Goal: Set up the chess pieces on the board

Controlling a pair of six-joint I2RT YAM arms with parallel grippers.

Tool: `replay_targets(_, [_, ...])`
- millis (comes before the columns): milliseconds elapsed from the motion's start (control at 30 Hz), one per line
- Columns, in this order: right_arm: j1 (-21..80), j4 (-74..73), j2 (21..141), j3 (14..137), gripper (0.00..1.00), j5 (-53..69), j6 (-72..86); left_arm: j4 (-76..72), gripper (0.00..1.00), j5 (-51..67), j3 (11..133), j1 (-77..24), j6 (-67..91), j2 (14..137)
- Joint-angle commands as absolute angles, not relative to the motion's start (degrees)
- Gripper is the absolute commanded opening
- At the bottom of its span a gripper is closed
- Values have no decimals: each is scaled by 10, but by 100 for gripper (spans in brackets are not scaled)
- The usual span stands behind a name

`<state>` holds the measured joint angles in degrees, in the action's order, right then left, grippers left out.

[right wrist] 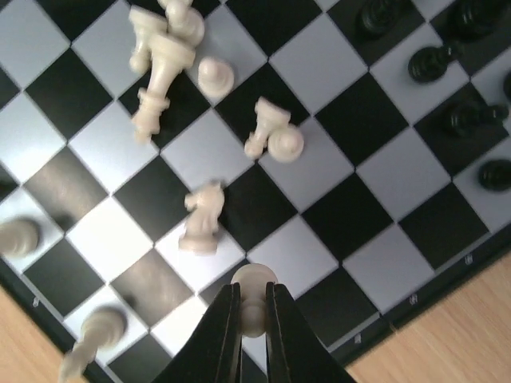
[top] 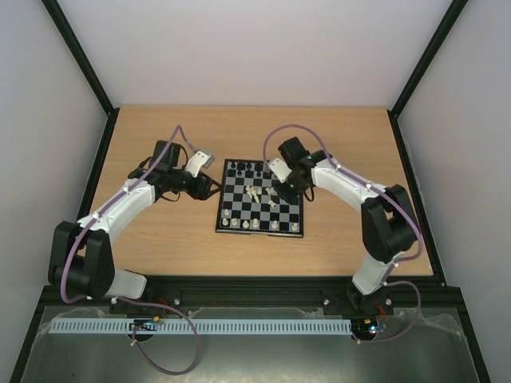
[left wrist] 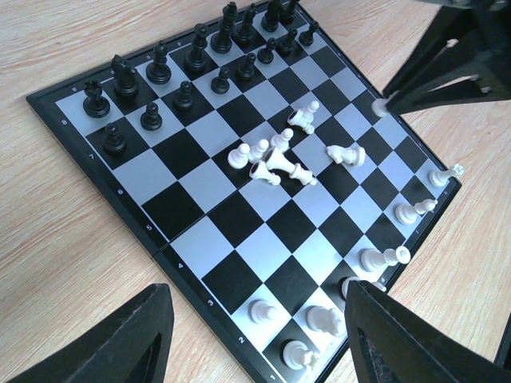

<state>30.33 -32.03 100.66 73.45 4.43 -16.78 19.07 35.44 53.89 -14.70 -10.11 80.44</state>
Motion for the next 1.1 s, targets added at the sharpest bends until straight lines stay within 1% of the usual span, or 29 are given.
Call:
replay_targets(0, [301,-347,945,680,4,43,-201,195,62,358,537,-143,-105,799])
replay_targets(200, [300,-352,877,592,5,55,-252,193,62,360,539,-145,-103,806])
replay_targets(333, [301,-351,863,563,5,45,-263,195,62,360,545,-145,-102,810])
replay_targets(867, [300,-319,910,551,5,5,-254,190,62,367,547,-150,-100,813])
replay_targets(1067, [301,-309,924,552,5,12,-244,190,62,367,550,-150,-100,816])
